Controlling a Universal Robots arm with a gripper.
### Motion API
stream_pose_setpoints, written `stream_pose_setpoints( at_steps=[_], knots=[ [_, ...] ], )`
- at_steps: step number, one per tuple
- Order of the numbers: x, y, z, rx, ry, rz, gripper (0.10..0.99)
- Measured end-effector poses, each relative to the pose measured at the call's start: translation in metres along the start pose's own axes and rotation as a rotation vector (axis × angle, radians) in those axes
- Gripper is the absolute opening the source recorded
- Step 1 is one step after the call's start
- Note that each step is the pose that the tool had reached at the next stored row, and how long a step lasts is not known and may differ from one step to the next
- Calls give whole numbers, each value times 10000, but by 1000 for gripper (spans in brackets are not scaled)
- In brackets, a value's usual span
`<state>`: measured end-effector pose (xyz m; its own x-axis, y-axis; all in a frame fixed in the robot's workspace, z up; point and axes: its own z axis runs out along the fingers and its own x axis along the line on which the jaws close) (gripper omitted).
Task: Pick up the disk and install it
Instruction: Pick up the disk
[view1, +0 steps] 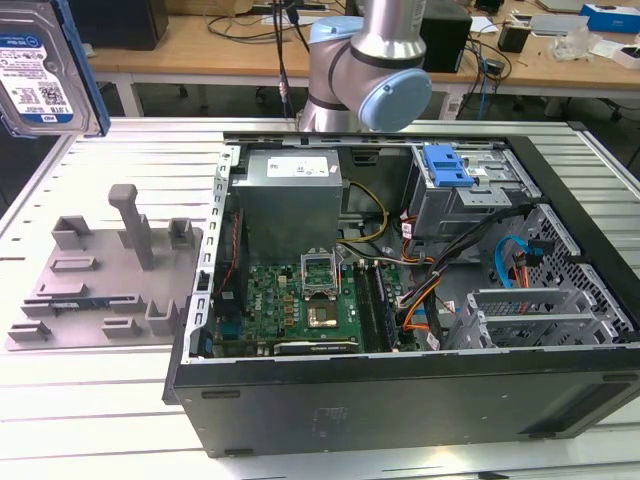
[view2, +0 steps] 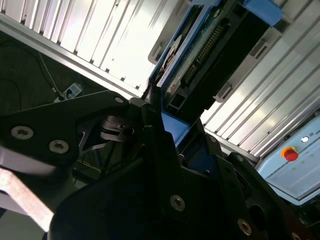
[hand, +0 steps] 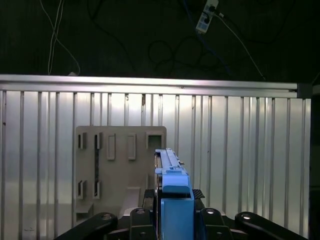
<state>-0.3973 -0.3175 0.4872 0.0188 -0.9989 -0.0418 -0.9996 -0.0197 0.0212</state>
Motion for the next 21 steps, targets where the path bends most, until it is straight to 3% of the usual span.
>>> stream_pose_setpoints(
  at_steps=[8, 15, 21],
  knots=[
    [78, -96, -5, -163, -5, 88, 369],
    [143, -217, -10, -212, -7, 131, 369],
    [174, -396, -20, -236, -8, 143, 369]
  ],
)
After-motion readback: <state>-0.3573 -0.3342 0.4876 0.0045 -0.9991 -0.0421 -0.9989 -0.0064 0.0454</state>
